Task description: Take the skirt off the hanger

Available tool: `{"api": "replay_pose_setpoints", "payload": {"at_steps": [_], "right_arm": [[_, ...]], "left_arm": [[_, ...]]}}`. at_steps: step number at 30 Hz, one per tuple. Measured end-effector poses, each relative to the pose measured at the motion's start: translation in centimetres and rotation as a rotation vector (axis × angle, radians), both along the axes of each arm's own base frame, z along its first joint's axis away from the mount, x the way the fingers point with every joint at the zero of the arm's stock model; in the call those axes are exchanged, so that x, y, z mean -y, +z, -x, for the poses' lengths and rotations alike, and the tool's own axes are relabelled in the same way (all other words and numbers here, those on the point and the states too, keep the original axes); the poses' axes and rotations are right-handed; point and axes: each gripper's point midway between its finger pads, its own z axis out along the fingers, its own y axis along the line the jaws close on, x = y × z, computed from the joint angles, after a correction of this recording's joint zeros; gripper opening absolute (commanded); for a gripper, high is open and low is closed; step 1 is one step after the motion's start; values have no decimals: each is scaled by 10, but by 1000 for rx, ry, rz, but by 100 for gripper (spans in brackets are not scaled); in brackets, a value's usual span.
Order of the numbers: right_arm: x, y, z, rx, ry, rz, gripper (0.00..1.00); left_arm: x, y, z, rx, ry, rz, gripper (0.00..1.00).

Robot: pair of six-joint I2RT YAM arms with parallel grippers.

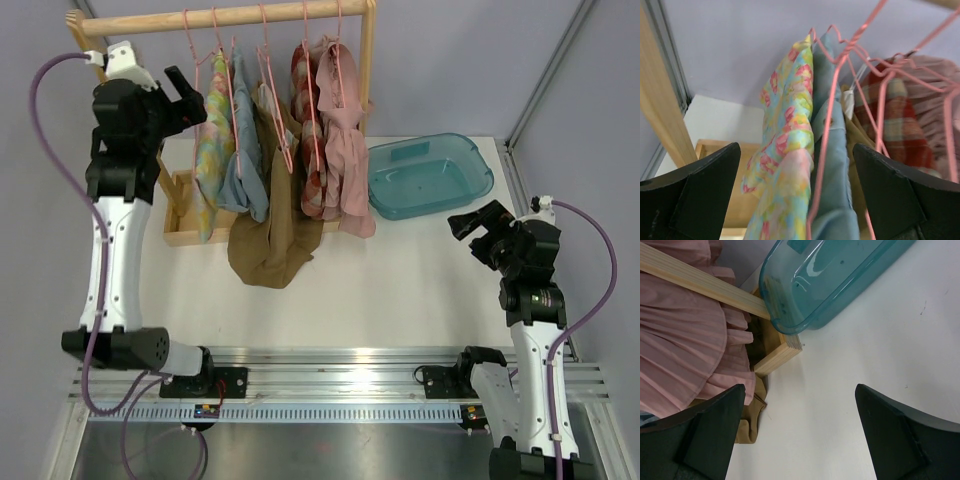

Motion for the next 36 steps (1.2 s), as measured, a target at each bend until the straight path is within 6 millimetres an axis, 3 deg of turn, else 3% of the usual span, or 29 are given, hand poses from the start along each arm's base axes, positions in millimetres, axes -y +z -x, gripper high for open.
{"api": "replay_pose_setpoints", "payload": {"at_steps": [3, 5, 9, 16, 22, 24, 25, 27, 30, 32, 34, 36], "right_arm": [[-1, 1, 3, 1, 3, 0, 100], [-1, 1, 4, 2, 4, 2, 99], [-1, -1, 5, -7, 4, 1, 99], [-5, 0, 5, -3, 27, -5, 98], [-34, 24, -4, 60, 188, -45, 96], [-61, 50, -8, 103, 307, -28, 96], [-83, 66, -9, 119, 389, -3, 96], [-139, 112, -1, 198, 588, 51, 97], [-215, 189, 26, 385, 812, 101, 96], [-261, 223, 59, 486, 942, 119, 96], [-304, 244, 84, 550, 1033, 144, 97], [-345, 251, 104, 585, 1103, 171, 97]], "left_arm": [[1, -31, -32, -89, -4, -6, 94], [1, -48, -44, -137, -6, -7, 83], [2, -62, -50, -177, -4, -1, 0], [-1, -46, -44, -182, 15, -12, 0], [17, -4, -25, -130, 8, -52, 0], [29, 26, -12, -79, -12, -63, 0], [35, 40, -3, -53, -23, -63, 0], [46, 48, 19, -62, -48, -72, 0], [58, 52, 42, -67, -81, -83, 0], [63, 56, 54, -56, -101, -83, 0], [64, 54, 65, -56, -112, -84, 0], [65, 52, 74, -50, -121, -85, 0]]}}
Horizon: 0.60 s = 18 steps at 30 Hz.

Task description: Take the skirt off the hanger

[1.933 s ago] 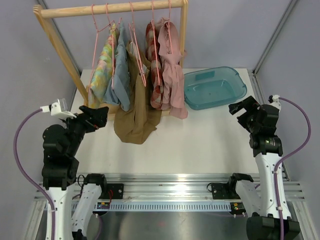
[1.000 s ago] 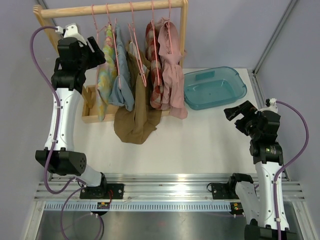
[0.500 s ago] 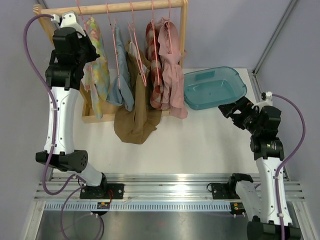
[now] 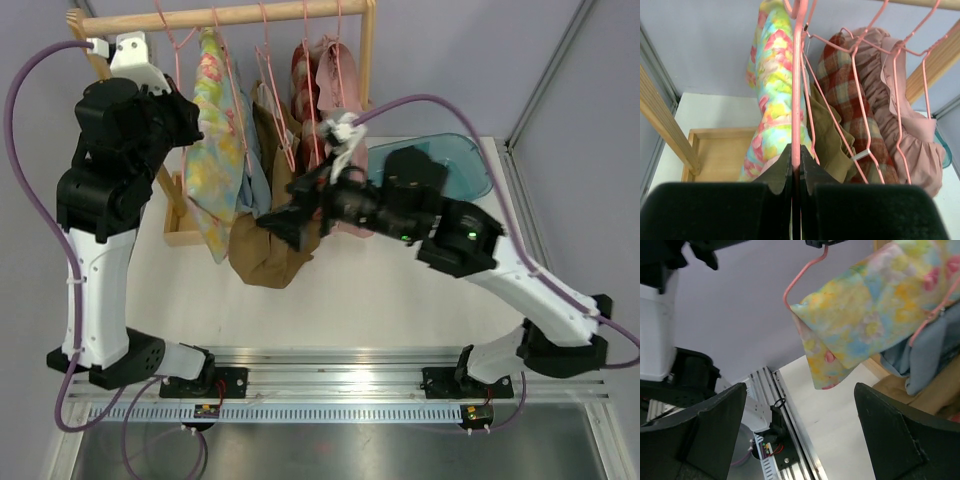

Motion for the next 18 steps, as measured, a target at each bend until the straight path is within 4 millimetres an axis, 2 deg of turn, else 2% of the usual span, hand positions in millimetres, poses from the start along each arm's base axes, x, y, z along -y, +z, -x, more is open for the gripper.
{"api": "replay_pose_setpoints", "payload": {"at_steps": [2, 5, 8, 11, 14, 18], "right_arm": [[-38, -13, 4, 18, 20, 47, 97], [-82, -64, -5, 2, 14, 173, 97], [-109, -117, -18, -27, -2, 289, 98], [-124, -150, -27, -47, -15, 361, 98], [-131, -151, -30, -48, -17, 359, 98], [-137, -123, -29, -24, -17, 292, 98]], "left_arm": [[0, -2, 10, 13, -10, 1, 0], [-2, -4, 27, 19, -20, 3, 0], [-7, -1, 41, 35, -21, 9, 0], [-11, -3, 56, 42, -25, 15, 0], [-14, -8, 69, 44, -28, 29, 0], [-17, -15, 83, 43, -35, 47, 0]]}}
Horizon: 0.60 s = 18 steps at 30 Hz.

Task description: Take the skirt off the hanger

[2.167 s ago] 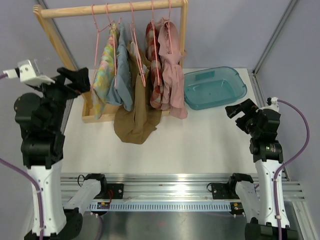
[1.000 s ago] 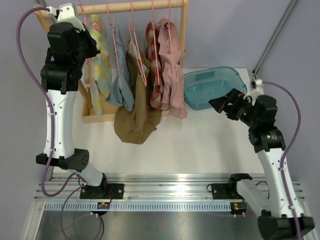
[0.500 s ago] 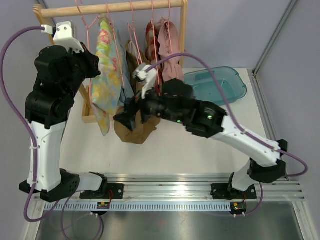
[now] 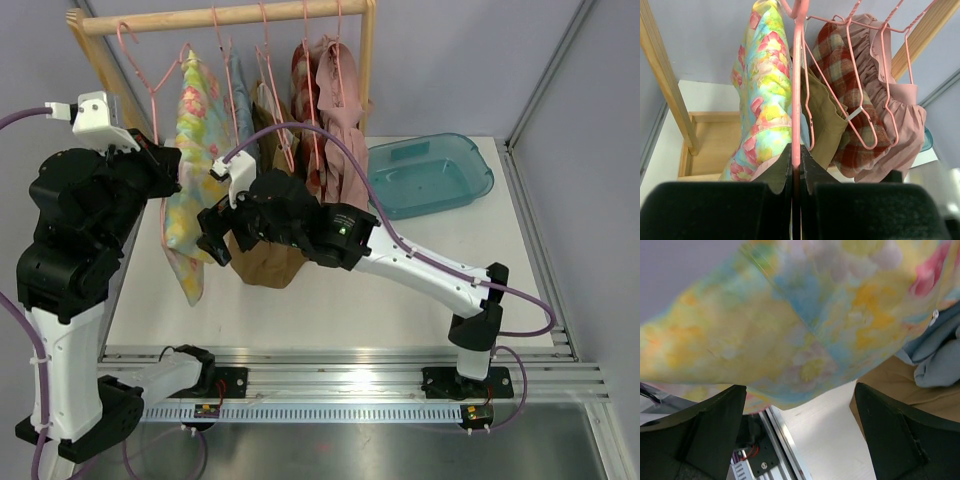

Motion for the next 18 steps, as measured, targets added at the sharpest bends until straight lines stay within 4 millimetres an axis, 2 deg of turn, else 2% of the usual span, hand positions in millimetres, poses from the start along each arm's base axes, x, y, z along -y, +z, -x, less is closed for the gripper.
{"api": "replay_pose_setpoints", "payload": {"at_steps": [3, 5, 8, 10, 11, 16, 18], "right_arm": [[-4, 22, 6, 23, 9, -58, 98], [-7, 30, 12, 31, 17, -81, 98], [-11, 30, 16, 28, 26, -86, 98], [-13, 26, 16, 23, 27, -82, 91], [-15, 25, 16, 20, 28, -81, 83], [-21, 20, 18, 14, 31, -91, 26], [-24, 19, 17, 17, 25, -103, 9]], "left_arm": [[1, 0, 3, 2, -7, 15, 0], [2, 0, 3, 5, -12, 23, 0], [6, -2, 2, 2, -26, 37, 0], [8, -4, 1, -7, -34, 42, 0], [10, -6, 1, -11, -40, 45, 0], [16, -8, 1, -22, -67, 67, 0], [18, -8, 2, -23, -79, 76, 0]]}}
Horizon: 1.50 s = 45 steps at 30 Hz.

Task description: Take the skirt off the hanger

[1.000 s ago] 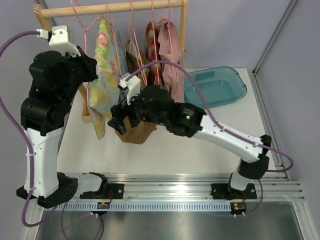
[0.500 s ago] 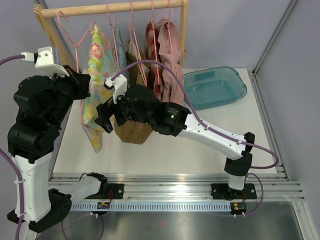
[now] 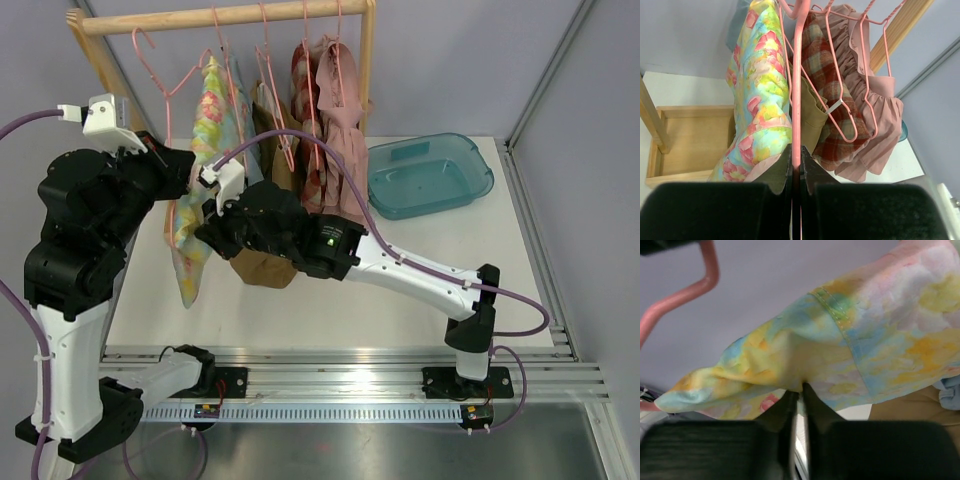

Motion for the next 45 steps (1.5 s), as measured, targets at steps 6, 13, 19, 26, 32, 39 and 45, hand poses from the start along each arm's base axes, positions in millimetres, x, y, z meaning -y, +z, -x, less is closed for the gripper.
{"api": "replay_pose_setpoints", "payload": {"at_steps": [6, 13, 19, 26, 32, 39, 45], "right_arm": [[-5, -14, -3, -3, -13, -11, 0], [31, -60, 7, -49, -55, -14, 0], [77, -154, 45, -169, -112, 54, 0], [175, -255, 77, -239, -238, 309, 0], [232, -137, 30, -21, -445, 185, 0], [361, 54, -76, 223, -902, -55, 0], [420, 180, -145, 378, -1165, -83, 0]], "left_arm": [[0, 2, 5, 8, -8, 7, 0], [-8, -3, 11, 1, 19, -18, 0], [-21, -6, 10, 3, 76, -78, 0], [-38, 2, 6, 51, 157, -125, 0], [-44, -30, 11, 40, 177, -142, 0], [-46, -115, 17, -95, 170, -185, 0], [-46, -174, 26, -193, 167, -192, 0]]}}
